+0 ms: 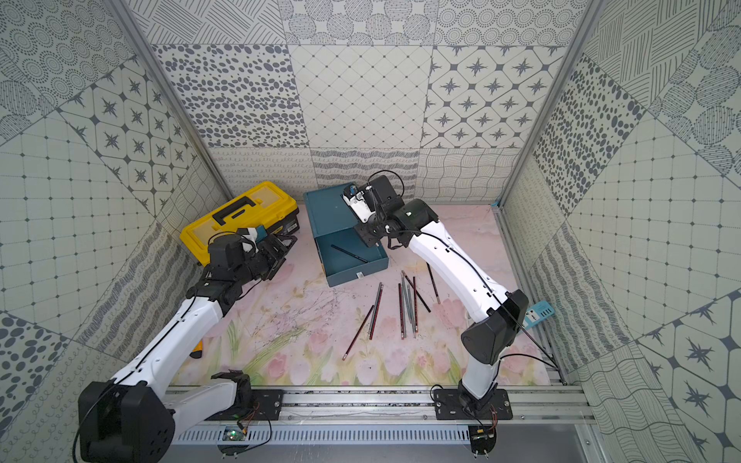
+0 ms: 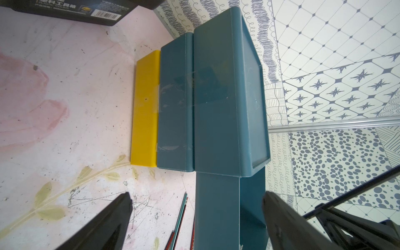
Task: Please place the pencils in the drawer according to their color
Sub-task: Place the pencil in the drawer.
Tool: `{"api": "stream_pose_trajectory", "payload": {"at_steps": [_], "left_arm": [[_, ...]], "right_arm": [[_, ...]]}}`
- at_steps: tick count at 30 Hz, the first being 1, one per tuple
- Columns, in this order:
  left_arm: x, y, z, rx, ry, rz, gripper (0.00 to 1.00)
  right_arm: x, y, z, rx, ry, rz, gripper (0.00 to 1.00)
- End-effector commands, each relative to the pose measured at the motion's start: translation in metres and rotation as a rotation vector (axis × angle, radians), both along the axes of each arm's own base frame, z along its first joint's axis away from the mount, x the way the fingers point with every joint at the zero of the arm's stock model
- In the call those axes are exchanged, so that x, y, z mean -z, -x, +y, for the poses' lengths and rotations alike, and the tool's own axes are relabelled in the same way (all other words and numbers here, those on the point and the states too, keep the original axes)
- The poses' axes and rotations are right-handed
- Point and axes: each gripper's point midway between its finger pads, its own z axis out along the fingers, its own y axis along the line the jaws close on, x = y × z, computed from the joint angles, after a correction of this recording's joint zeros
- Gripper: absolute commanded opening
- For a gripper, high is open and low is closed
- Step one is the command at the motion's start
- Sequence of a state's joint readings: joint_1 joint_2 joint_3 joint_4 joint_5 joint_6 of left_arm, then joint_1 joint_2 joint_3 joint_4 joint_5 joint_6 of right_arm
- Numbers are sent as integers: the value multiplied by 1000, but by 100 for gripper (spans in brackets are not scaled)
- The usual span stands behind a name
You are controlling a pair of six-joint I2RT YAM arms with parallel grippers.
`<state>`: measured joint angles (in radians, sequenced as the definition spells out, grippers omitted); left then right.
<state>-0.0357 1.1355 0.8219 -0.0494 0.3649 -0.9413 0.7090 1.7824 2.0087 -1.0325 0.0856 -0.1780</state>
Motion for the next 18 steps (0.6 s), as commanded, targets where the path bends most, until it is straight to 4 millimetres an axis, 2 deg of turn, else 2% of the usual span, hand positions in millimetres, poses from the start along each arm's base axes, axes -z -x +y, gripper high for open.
{"api": "stream_pose_trajectory", "payload": {"at_steps": [1, 5, 18], "left_arm": [[-13, -1, -2, 26, 7, -52, 99], [-12, -1, -2, 23, 8, -51, 99], [-11, -1, -1, 20, 2, -45, 99]], "right_arm": [[6, 5, 14, -107, 65, -7, 0], [20, 8, 25, -160, 116, 18, 0], [54, 10, 28, -208, 212, 78, 0]]}}
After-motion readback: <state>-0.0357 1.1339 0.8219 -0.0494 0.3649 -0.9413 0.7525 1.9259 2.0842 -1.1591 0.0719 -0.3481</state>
